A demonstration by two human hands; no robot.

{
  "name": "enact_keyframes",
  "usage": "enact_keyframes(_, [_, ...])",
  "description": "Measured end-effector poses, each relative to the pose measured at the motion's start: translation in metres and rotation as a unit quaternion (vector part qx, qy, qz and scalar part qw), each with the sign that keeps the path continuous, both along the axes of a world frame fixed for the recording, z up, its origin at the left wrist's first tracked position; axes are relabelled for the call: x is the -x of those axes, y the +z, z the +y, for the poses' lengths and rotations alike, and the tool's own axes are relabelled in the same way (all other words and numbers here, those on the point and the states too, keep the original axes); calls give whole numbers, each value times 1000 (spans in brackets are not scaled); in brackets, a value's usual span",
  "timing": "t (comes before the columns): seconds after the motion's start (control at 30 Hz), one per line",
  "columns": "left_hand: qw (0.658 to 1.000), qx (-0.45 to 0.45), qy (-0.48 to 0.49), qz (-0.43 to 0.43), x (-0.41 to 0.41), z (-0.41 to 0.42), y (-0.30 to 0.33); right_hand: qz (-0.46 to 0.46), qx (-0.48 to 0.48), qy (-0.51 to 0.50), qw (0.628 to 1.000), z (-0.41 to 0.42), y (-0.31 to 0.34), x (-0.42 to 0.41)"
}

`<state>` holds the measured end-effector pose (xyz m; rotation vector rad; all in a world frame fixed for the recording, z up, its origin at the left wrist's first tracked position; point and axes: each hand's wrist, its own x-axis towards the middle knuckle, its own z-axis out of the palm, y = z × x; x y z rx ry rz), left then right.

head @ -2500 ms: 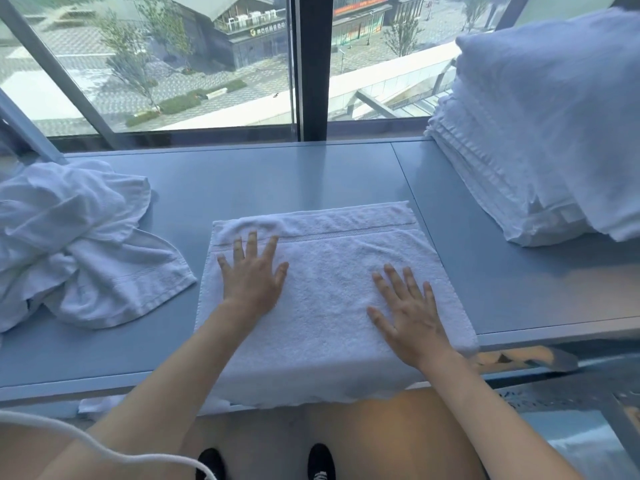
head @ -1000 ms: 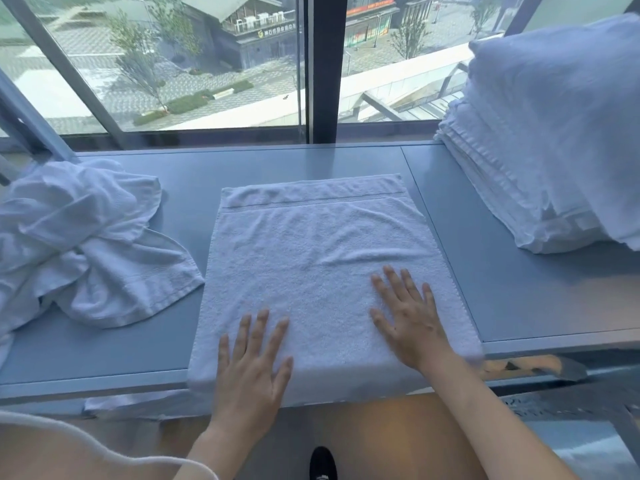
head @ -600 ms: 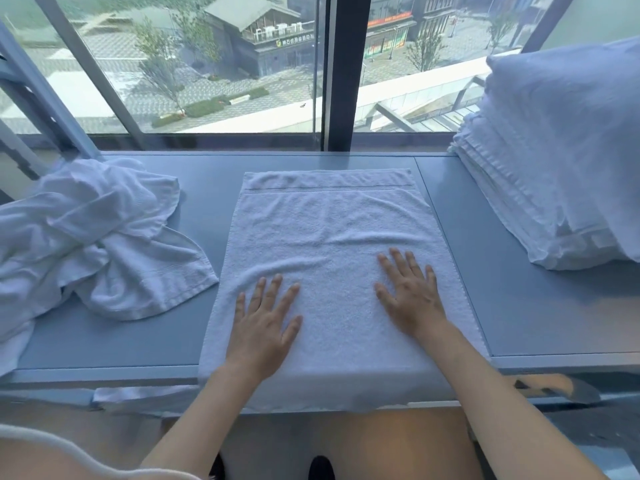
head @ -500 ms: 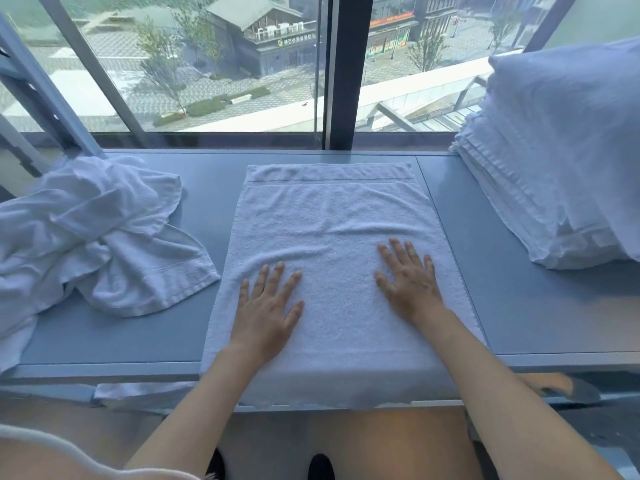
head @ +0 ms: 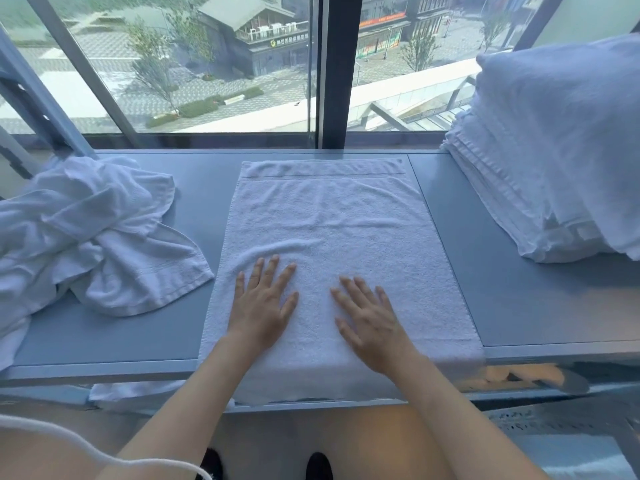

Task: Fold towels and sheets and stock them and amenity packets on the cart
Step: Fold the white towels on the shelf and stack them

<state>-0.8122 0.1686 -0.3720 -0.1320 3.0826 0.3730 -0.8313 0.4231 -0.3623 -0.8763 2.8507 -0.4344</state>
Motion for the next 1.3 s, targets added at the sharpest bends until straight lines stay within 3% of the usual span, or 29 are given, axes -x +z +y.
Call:
enact_keyframes(0.2, [1000, -10, -11, 10, -18, -4, -2, 4, -16, -33, 999, 54, -1, -7])
enact_keyframes(0.4, [998, -34, -4, 53, -32, 7, 10, 8, -46, -54, 997, 56, -3, -26])
enact_keyframes(0.53, [990, -41, -84, 106, -55, 39, 14, 18, -45, -58, 997, 54, -3, -25])
enact_keyframes(0.63, [992, 13, -117, 49, -80, 56, 1, 17, -35, -44, 998, 57, -5, -24])
enact_keyframes(0.77, [995, 45, -85, 36, -93, 31, -4, 26, -31, -33, 999, 84, -8, -20])
enact_keyframes(0.97, [992, 51, -100, 57, -119, -30, -9, 35, -31, 20, 999, 153, -8, -16])
enact_keyframes(1.3, [980, 102, -141, 96, -120, -36, -13, 135, -94, 96, 982, 163, -22, -17])
